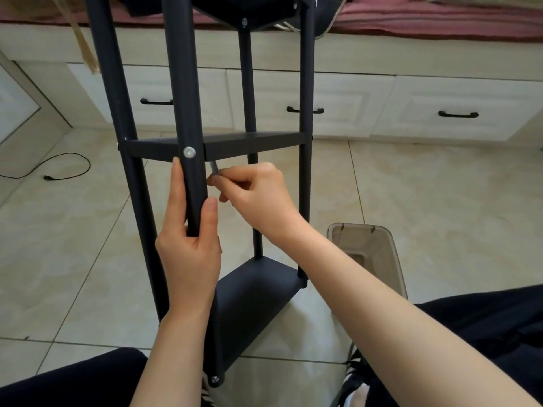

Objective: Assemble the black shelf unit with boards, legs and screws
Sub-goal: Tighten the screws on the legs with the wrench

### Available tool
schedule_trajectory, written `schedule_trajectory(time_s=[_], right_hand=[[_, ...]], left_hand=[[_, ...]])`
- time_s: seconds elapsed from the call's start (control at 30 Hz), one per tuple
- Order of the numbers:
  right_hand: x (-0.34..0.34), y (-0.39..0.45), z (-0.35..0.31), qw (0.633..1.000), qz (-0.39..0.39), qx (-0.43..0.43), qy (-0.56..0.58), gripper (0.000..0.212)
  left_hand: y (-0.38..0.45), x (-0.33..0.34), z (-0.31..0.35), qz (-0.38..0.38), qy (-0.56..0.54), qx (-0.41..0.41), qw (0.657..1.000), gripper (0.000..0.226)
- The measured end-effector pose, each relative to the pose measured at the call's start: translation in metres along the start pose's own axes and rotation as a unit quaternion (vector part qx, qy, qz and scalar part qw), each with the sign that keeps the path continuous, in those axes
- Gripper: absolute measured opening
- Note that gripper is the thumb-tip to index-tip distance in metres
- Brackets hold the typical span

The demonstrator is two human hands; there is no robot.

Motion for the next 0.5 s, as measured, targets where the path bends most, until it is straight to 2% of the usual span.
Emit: schedule_trajectory(time_s=[0.1, 0.3, 0.5], right_hand=[[-0.003, 0.000, 0.000, 1.000, -0.011, -0.005, -0.006, 0.017], [-0.013, 0.004, -0.009, 0.993, -0.065, -0.027, -0.090, 0.017], [-0.009, 0.005, -0.007, 0.995, -0.062, -0.030, -0.072, 0.017]], left_hand=[[-0.001, 0.000, -0.001, 0.000, -0.007, -0.004, 1.000, 0.055], [0.000, 0.000, -0.002, -0.006, -0.009, -0.017, 1.000, 0.054], [0.000, 0.001, -0.003, 0.005, -0.011, -0.013, 1.000, 0.055]])
Point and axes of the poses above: each hand's wrist, its own y-axis towards the middle knuckle, its own x-axis out of the palm, z = x × y, the point moved 3 cm from there along y, towards the middle knuckle, and after that the axes turned 10 degrees about -z, right-handed, at the moved point
